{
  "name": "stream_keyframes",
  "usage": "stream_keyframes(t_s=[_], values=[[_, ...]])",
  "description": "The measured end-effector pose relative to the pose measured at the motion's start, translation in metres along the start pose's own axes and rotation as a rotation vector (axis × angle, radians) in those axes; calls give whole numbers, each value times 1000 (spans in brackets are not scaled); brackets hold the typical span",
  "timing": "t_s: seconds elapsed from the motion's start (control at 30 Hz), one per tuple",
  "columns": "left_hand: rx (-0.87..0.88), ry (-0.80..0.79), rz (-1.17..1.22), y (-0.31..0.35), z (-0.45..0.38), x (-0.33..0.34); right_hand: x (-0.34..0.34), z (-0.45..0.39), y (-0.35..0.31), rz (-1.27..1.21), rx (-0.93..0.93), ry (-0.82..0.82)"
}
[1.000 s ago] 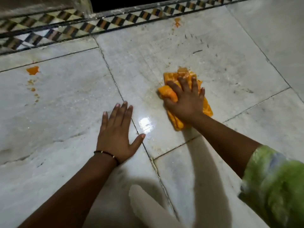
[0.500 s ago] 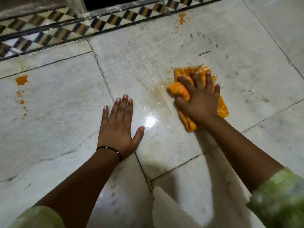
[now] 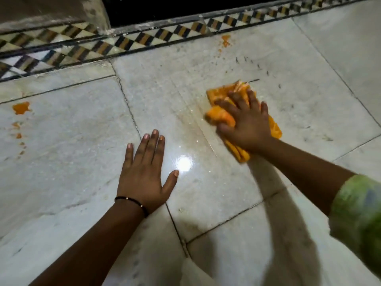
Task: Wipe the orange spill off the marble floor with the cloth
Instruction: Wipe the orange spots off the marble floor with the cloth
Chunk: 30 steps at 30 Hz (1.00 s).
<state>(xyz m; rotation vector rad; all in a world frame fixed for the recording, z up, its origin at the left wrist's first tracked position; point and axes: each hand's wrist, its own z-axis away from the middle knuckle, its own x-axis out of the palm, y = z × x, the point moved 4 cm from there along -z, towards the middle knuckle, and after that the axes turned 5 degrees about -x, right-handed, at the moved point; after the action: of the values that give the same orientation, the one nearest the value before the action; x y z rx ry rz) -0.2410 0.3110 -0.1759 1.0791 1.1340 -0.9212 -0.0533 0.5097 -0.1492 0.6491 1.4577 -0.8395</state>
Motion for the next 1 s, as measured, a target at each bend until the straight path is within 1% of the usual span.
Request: stream_keyframes(t_s=[0.03,0.07,0.1,0.13,0.2,0.27,0.3,0.33,0.37,0.4,0.47,0.5,0.53,0.57,0.6,0.63,0.7,0.77,0.8,0.83,0.87,0.93,0.97,1.0], values=[[1,-1,-2,1,0,0,1,-21,-1,-18,113,-26],[-1,1,-4,1,1,0,3,-39,-11,-35,180,-57],[0,2,-7,1,0,-1,4,-51,-26,-45,189,-83],[0,-1,-8,1,0,-1,5,-55,-44,-43,133,-102],[-8,2,-10,0,1,-3,8,-41,-72,-12,-97,-123],[-3,5,-8,1,0,-3,7,-8,-68,2,-335,-108],[5,6,-8,2,-1,-3,3,7,-56,1,-430,-98],[7,9,-10,1,0,-3,0,17,-42,-2,-488,-84],[7,13,-14,1,-2,-3,-4,17,-25,2,-472,-67],[3,6,-20,0,1,-2,-4,12,-12,-4,-384,-49],[9,-22,-18,0,0,-1,-5,-10,4,-28,-74,-26],[12,-38,-10,-3,0,-2,-3,-21,-3,-32,51,-32],[21,-57,13,-4,-3,-5,0,-27,-18,-24,112,-43],[31,-83,56,-7,-5,-10,3,-28,-36,-7,101,-63],[38,-106,115,-10,-8,-15,6,-24,-55,12,23,-78],[42,-115,178,-14,-11,-20,9,-12,-70,35,-101,-82],[36,-82,286,-27,-10,-30,12,25,-85,86,-381,-71],[48,-50,279,-42,-1,-31,12,56,-71,104,-596,-76],[69,-47,220,-46,4,-28,8,59,-58,121,-630,-81],[85,-48,137,-49,11,-24,7,53,-45,123,-595,-79],[98,-46,56,-50,15,-20,5,41,-33,103,-495,-70],[89,-43,-30,-48,19,-16,5,10,-25,53,-199,-56],[79,-41,-40,-46,20,-15,5,-2,-30,45,-77,-53],[72,-43,-38,-45,19,-16,5,-10,-41,39,8,-64]])
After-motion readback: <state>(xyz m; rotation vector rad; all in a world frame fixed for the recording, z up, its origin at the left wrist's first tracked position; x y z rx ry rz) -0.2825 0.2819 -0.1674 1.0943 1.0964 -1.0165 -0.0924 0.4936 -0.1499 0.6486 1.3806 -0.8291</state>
